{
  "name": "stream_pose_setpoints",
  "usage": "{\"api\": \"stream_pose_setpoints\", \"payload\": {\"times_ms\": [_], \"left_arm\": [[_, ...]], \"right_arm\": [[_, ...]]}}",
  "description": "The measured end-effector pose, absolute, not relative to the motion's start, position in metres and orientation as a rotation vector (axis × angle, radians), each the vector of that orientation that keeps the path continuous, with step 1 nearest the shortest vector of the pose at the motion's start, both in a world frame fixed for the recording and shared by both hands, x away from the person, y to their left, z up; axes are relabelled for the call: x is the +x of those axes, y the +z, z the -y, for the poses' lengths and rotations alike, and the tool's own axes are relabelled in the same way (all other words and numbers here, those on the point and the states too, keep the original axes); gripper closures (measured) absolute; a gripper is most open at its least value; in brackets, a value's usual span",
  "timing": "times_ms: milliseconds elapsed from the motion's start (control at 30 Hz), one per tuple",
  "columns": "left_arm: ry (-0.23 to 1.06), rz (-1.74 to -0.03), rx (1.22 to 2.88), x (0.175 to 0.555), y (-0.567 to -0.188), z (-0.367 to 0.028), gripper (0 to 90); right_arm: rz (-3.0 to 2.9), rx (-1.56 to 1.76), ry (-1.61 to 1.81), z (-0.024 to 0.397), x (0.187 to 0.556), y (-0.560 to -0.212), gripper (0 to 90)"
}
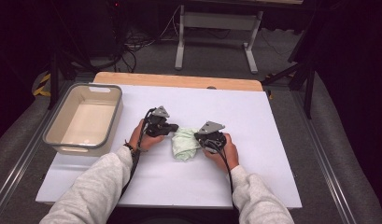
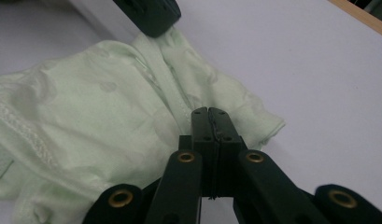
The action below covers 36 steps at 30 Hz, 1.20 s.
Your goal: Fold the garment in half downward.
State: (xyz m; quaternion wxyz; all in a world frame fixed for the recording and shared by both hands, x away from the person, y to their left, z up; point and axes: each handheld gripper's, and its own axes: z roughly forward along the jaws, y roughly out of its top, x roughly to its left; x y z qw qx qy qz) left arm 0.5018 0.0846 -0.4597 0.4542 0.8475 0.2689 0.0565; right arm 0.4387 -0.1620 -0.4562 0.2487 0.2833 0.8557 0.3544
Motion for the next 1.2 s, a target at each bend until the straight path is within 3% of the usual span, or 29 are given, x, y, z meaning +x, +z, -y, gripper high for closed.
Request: {"api": "stream_pose_setpoints", "payload": {"times_ms": [167, 300, 467, 767, 833, 1033, 1200], "left_arm": [[0.170, -0.764, 2.010, 0.505, -0.458, -0.104, 90.0], [0.234, -0.676, 2.080, 0.496, -0.455, -0.091, 89.9], [0.307, -0.579, 2.107, 0.482, -0.446, -0.079, 82.7], [0.319, -0.624, 2.110, 0.488, -0.454, -0.067, 51.9], [0.294, -0.607, 2.131, 0.489, -0.458, -0.065, 54.9], [0.319, -0.593, 2.214, 0.488, -0.462, -0.062, 81.8], [0.372, -0.598, 2.223, 0.487, -0.460, -0.062, 86.7]], "right_arm": [[-2.328, 0.788, 0.962, 0.164, 0.440, -0.458, 90.0], [-2.328, 0.814, 1.003, 0.165, 0.442, -0.458, 90.0], [-2.309, 0.806, 1.015, 0.165, 0.440, -0.456, 89.9], [-2.264, 0.811, 1.053, 0.167, 0.439, -0.452, 86.7], [-2.264, 0.810, 1.045, 0.167, 0.439, -0.452, 86.1], [-2.277, 0.808, 1.014, 0.166, 0.439, -0.453, 85.2], [-2.269, 0.823, 1.005, 0.166, 0.440, -0.454, 87.7]]}}
